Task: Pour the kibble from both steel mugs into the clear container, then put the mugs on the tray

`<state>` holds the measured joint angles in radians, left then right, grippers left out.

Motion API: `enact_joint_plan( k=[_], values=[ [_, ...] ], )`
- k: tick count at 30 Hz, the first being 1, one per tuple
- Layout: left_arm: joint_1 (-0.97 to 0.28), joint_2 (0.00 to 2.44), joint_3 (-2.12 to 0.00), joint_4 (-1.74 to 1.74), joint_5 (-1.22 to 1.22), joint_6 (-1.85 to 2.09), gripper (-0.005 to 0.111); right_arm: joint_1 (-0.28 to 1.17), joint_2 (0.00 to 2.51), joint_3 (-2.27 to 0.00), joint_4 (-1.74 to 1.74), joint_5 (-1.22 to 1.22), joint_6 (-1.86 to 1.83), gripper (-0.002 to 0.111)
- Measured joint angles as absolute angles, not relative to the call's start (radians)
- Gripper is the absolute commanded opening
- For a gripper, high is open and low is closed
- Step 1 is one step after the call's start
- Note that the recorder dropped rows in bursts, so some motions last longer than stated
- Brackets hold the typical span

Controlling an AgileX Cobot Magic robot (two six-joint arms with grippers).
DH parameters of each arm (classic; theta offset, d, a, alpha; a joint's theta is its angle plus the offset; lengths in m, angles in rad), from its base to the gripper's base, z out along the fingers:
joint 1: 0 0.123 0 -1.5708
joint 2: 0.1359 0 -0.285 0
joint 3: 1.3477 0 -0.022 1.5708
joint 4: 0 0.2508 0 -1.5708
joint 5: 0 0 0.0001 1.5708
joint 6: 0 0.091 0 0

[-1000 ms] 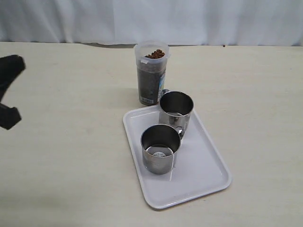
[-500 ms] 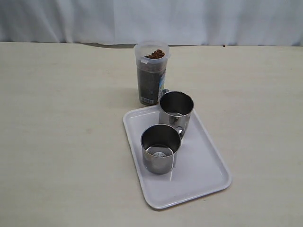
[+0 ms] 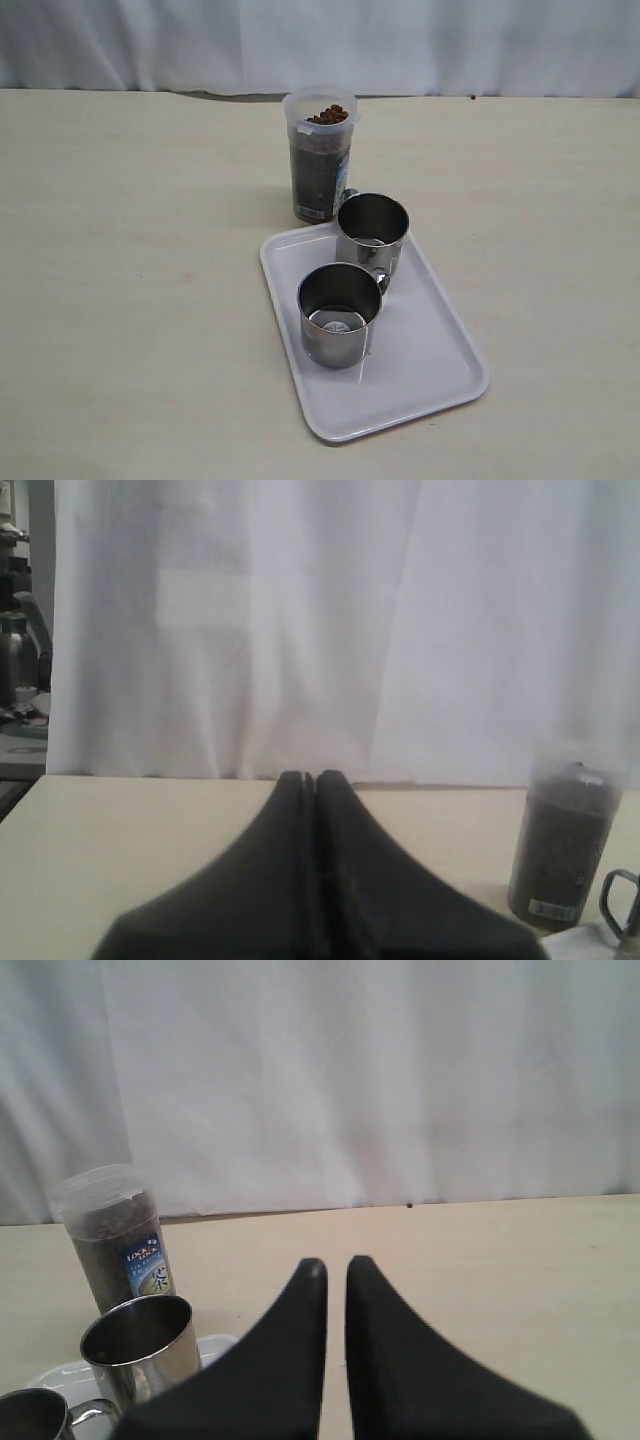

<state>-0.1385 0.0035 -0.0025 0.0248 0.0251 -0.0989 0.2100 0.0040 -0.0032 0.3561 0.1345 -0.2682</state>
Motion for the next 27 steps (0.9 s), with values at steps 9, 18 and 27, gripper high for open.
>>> enact_joint_plan(
  k=[9, 18, 27],
  values=[
    [-0.139, 0.004, -0.003, 0.040, 0.077, -0.099, 0.000, 0.210, 0.004, -0.003, 0.356, 0.135, -0.268, 0.005],
    [-0.139, 0.004, -0.003, 0.060, 0.184, -0.099, 0.000, 0.210, 0.004, -0.003, 0.356, 0.135, -0.268, 0.005],
    [-0.139, 0.004, -0.003, 0.088, 0.191, -0.099, 0.000, 0.210, 0.004, -0.003, 0.356, 0.135, -0.268, 0.005]
  ],
)
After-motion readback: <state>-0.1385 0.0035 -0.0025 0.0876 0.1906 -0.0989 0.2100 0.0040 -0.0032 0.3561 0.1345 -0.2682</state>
